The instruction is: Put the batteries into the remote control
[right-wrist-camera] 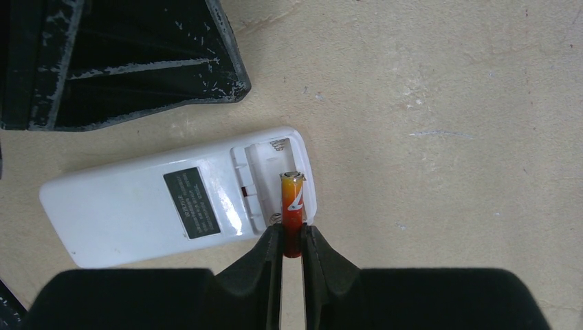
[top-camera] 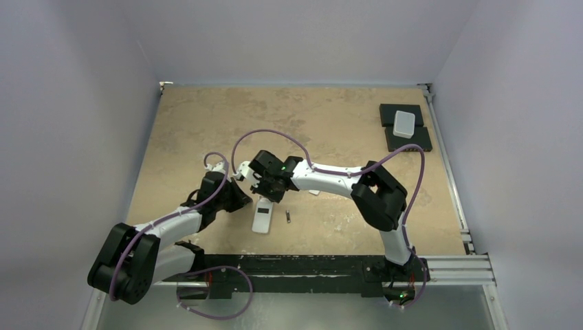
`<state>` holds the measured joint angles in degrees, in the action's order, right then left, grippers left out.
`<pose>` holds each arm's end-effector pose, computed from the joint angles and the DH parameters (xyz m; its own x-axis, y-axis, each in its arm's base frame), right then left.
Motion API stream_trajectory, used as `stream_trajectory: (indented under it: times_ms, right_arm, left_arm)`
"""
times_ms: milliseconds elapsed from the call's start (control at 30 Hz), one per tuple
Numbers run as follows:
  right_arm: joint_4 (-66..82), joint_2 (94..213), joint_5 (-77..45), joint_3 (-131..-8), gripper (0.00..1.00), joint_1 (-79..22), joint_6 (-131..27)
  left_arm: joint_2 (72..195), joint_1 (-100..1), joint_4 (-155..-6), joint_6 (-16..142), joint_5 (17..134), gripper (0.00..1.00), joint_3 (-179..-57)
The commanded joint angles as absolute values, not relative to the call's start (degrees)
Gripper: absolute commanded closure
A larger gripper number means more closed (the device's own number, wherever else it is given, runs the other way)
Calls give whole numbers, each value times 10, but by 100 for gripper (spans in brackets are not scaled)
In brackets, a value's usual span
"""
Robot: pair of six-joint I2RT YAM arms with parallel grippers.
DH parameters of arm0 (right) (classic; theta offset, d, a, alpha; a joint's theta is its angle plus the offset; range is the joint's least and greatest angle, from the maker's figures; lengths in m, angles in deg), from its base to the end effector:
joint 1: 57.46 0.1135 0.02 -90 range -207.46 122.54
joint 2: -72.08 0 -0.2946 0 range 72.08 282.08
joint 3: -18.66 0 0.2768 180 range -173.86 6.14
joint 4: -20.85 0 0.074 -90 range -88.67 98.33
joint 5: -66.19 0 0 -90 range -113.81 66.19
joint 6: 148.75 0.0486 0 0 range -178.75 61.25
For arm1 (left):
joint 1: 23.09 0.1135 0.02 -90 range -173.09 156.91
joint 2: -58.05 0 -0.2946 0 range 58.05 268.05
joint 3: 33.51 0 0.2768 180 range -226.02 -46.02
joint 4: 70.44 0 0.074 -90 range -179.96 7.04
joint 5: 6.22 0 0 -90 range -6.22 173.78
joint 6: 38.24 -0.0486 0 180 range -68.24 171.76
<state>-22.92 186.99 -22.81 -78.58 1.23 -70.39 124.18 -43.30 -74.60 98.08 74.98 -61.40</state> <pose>0.2417 0.3989 0.1890 -0.2738 -0.8384 -0.4713 -0.9330 0.3505 -0.0814 0.1929 -0.0789 0.1293 -0.7606 -0.4816 -0.4354 -0.1486 0.7820 -0.6053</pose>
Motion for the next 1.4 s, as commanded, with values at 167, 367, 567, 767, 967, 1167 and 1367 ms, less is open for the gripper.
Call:
stream_trajectory:
  times_ms: [167, 367, 567, 767, 967, 1167, 1367]
  right_arm:
    - [-212, 1852, -223, -802, 78, 9, -714]
    - [-215, 1847, -224, -801, 78, 9, -719]
    - [-218, 1843, -218, -799, 77, 9, -722]
    - [-218, 1838, -207, -794, 77, 10, -726]
    - [-220, 1837, -204, -792, 77, 10, -728]
    - [-220, 1838, -212, -792, 75, 10, -727]
    - [-221, 1837, -214, -792, 71, 10, -728]
  left_arm:
    - [1241, -426, -734, 975, 745, 100, -606]
    - [1241, -425, -734, 975, 744, 100, -606]
    - [1242, -425, -733, 976, 743, 100, -606]
    - [1243, -424, -733, 975, 742, 100, -605]
    - [1247, -424, -729, 976, 740, 100, -605]
    - [1250, -424, -727, 976, 738, 100, -606]
    - [1252, -424, -727, 976, 738, 100, -605]
